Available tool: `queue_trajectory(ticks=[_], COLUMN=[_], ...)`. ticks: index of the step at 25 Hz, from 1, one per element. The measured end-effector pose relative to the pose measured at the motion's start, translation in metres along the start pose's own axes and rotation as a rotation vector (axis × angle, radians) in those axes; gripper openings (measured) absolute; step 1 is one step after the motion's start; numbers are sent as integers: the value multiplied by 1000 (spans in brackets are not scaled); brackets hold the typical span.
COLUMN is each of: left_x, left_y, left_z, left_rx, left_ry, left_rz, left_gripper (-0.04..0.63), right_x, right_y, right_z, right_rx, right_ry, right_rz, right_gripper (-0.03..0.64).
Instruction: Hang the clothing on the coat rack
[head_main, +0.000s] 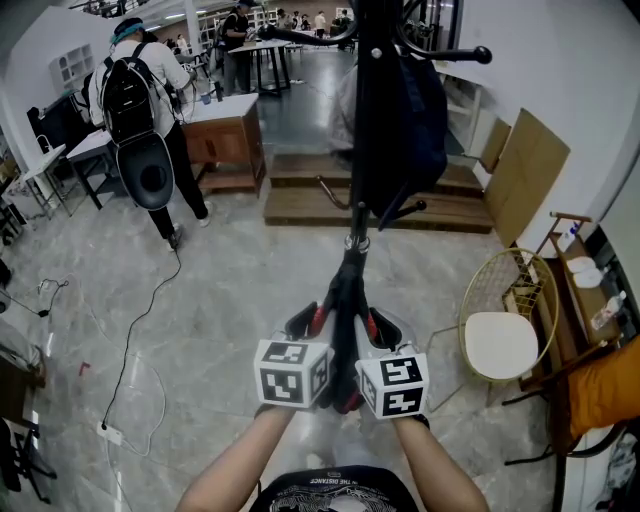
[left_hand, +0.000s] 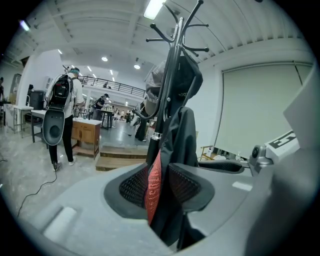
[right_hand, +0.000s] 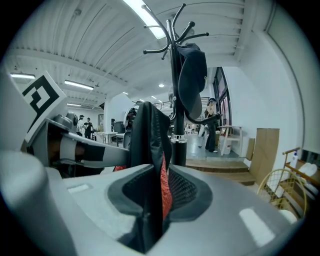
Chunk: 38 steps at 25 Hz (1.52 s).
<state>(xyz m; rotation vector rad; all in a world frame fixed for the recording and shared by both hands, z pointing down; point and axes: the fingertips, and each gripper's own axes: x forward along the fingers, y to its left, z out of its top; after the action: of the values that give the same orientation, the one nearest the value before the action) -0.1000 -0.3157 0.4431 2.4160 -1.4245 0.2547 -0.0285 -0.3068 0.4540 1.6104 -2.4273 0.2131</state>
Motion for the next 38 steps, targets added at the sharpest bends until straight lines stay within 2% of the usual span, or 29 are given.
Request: queue_trajectory(ticks=[5,19,35,38], left_x=[-10,-29,-65,-72], left_y=[-3,-38,-71,-82], left_z=[5,-9,-7,-8], left_rx=[-1,-2,-4,-2], left_ry=[-20,5,-29,-39], left_rz=[-17,-97,-16,-5], left_gripper=[104,104,98,80], right_x=[-6,-41,-88,-100], right_y=[5,16,28,27], right_z=[1,3,18,17], right_rx=[7,23,7,-1], right_ry=[-2,-9,-56,-58], right_rz=[-4,-7,103,118], right_gripper=[77,77,49,40])
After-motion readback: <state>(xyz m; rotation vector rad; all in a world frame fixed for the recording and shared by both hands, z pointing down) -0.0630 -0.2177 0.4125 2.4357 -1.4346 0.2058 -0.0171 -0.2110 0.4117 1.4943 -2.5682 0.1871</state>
